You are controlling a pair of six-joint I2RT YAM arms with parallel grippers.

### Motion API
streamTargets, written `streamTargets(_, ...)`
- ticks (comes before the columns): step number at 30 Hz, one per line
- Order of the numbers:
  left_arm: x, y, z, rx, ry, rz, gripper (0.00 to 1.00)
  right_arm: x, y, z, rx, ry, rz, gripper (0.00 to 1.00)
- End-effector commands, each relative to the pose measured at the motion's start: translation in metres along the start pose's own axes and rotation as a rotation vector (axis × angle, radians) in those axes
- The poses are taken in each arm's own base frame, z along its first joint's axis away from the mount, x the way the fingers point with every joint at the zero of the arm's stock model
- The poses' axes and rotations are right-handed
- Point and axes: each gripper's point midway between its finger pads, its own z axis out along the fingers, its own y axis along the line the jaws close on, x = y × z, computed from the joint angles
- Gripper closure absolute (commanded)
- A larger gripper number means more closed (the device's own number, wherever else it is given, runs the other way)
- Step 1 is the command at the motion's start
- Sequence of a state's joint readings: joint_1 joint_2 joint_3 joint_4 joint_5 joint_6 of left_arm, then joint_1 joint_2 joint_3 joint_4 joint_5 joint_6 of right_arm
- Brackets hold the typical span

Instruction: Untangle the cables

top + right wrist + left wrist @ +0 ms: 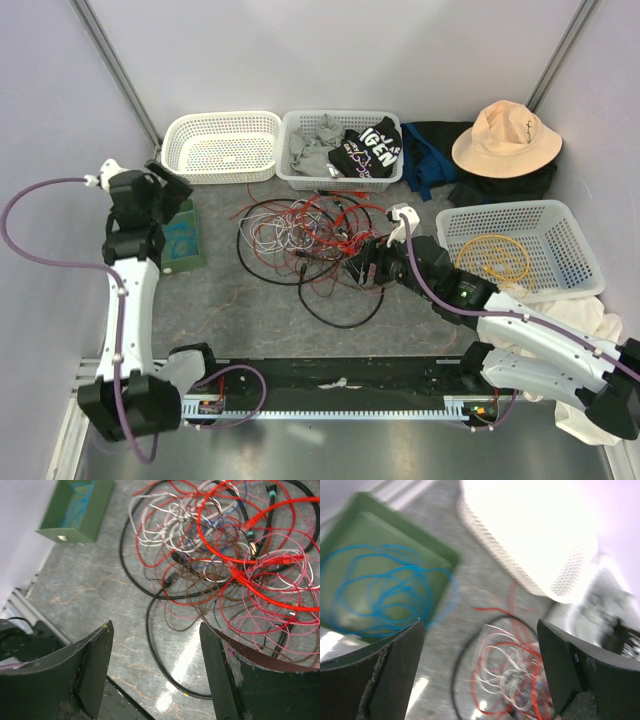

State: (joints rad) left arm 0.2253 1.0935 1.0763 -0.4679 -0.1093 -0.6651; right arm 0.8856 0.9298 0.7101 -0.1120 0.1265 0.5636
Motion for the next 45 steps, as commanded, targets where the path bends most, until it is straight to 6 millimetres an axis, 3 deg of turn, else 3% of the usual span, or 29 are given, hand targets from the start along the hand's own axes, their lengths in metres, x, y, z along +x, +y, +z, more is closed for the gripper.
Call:
streamTargets(1, 0.043, -0.063, -0.048, 0.276, 0.075, 0.006, 0.0, 0.008, -0.015, 0.016, 0.07, 0.002, -0.016, 0.23)
streamTargets(2, 0.08, -0.078, -0.061, 0.345, 0.151, 0.056, 0.0, 0.014, -0.021, 0.021, 0.095, 0.019, -0.02, 0.23)
streamTargets(4, 0.102, -0.091, -0.077, 0.416, 0.173, 0.084, 0.0, 0.02, -0.031, 0.026, 0.135, 0.024, -0.028, 0.23)
streamTargets(5, 0.132, -0.094, -0.086, 0.453, 0.239, 0.123, 0.0, 0.027, -0.037, 0.031, 0.158, 0.043, -0.036, 0.23)
streamTargets(8, 0.177, -0.094, -0.101, 0.513, 0.35, 0.182, 0.0, 0.033, -0.051, 0.041, 0.227, 0.056, -0.06, 0.23)
streamTargets(10, 0.195, -0.093, -0.108, 0.541, 0.401, 0.192, 0.0, 0.028, -0.058, 0.047, 0.273, 0.043, -0.08, 0.23)
streamTargets(11, 0.209, -0.087, -0.111, 0.55, 0.435, 0.206, 0.0, 0.035, -0.065, 0.053, 0.302, 0.067, -0.101, 0.23)
streamTargets(13, 0.219, -0.087, -0.116, 0.584, 0.459, 0.2, 0.0, 0.028, -0.069, 0.061, 0.34, 0.056, -0.117, 0.23)
streamTargets(14, 0.229, -0.081, -0.121, 0.602, 0.484, 0.204, 0.0, 0.038, -0.076, 0.068, 0.372, 0.092, -0.139, 0.23)
streamTargets(16, 0.236, -0.077, -0.125, 0.617, 0.501, 0.193, 0.0, 0.035, -0.078, 0.076, 0.395, 0.099, -0.153, 0.24)
streamTargets(18, 0.241, -0.069, -0.128, 0.624, 0.506, 0.191, 0.0, 0.046, -0.085, 0.084, 0.425, 0.143, -0.175, 0.26)
streamTargets(23, 0.249, -0.047, -0.124, 0.587, 0.494, 0.18, 0.0, 0.047, -0.086, 0.104, 0.438, 0.152, -0.2, 0.29)
streamTargets(28, 0.255, -0.025, -0.115, 0.506, 0.478, 0.123, 0.0, 0.033, -0.095, 0.124, 0.503, 0.137, -0.235, 0.3)
streamTargets(34, 0.261, -0.021, -0.113, 0.489, 0.5, 0.105, 0.0, 0.017, -0.107, 0.144, 0.518, 0.132, -0.204, 0.34)
streamTargets(39, 0.264, -0.023, -0.113, 0.482, 0.516, 0.064, 0.01, -0.006, -0.08, 0.169, 0.407, 0.096, -0.213, 0.4)
streamTargets(40, 0.265, -0.023, -0.112, 0.485, 0.516, 0.058, 0.01, 0.001, -0.079, 0.178, 0.39, 0.119, -0.216, 0.41)
streamTargets(42, 0.266, -0.024, -0.114, 0.489, 0.526, 0.049, 0.01, -0.01, -0.067, 0.191, 0.352, 0.111, -0.228, 0.43)
streamTargets(43, 0.267, -0.024, -0.114, 0.49, 0.528, 0.048, 0.01, -0.001, -0.069, 0.199, 0.351, 0.139, -0.234, 0.44)
streamTargets(45, 0.267, -0.025, -0.116, 0.502, 0.536, 0.043, 0.01, -0.007, -0.061, 0.21, 0.323, 0.132, -0.232, 0.45)
